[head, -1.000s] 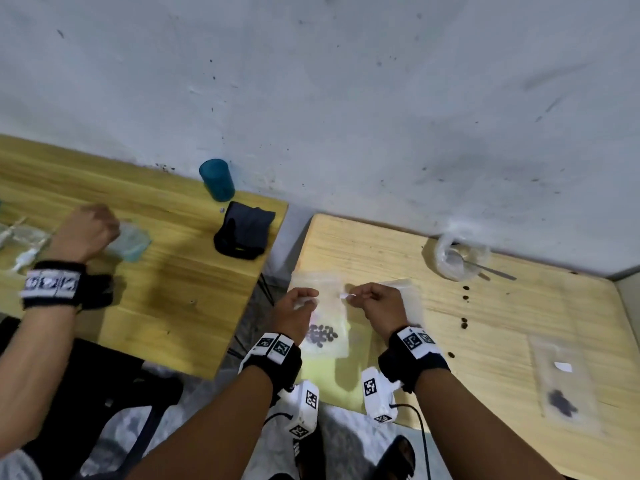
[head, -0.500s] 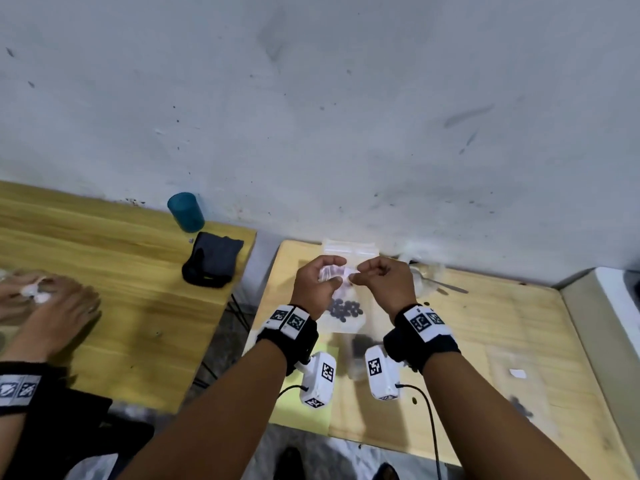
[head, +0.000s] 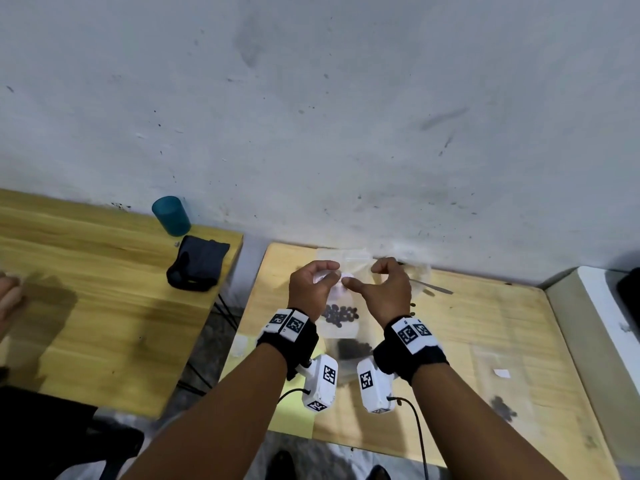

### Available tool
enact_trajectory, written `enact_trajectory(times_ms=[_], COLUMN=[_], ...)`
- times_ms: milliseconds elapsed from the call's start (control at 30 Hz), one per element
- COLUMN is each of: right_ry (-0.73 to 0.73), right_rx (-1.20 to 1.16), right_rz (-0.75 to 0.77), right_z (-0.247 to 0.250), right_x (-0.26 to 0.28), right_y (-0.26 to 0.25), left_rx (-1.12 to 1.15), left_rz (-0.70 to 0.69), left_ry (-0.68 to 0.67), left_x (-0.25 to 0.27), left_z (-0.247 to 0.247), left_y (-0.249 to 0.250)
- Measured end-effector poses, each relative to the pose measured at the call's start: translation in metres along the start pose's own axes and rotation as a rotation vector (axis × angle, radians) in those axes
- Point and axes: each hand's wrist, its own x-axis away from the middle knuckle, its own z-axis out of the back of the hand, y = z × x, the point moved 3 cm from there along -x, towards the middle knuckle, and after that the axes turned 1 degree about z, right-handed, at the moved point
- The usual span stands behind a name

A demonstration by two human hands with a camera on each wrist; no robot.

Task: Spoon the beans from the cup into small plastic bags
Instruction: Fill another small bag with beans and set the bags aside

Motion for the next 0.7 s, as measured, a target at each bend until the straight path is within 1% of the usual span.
enact_trajectory(times_ms=[67,100,233,367,533,633,700], right_ry=[-0.044,-0.043,-0.031,-0.129,-0.104,-0.095,-0.092], right_rx=[-0.096,-0.115,-0.114,-0.145,-0.096,-0.119,-0.114], right_rz=[0.002,0.003,0.016,0.008,0.019,0.018,0.023], right_z=[-0.002,-0.003,-0.001,0.0,0.005,0.011,0.019], right_x=[-0.001,-0.002,-0.003,-0.004,-0.005,-0.004,0.0], right_y=[0.005,0.007,0.01,0.013,0.018,0.021,0.027], left_rx=[-0.038,-0.058,-0.069,-0.061,-0.077,-0.091,-0.076], left_rz=[-0.02,-0.022,0.008,0.04,0.052,0.054,0.072], left_ry=[0.001,0.001,-0.024,-0.041,-0.054,-0.077,-0.066], left_x=[0.0,0.0,0.002,0.002,0.003,0.003,0.002], left_z=[-0.001,-0.001,-0.003,-0.002,-0.006,-0.012,-0.018], left_y=[0.0,0.0,-0.004,-0.009,-0.014,-0.018,-0.019])
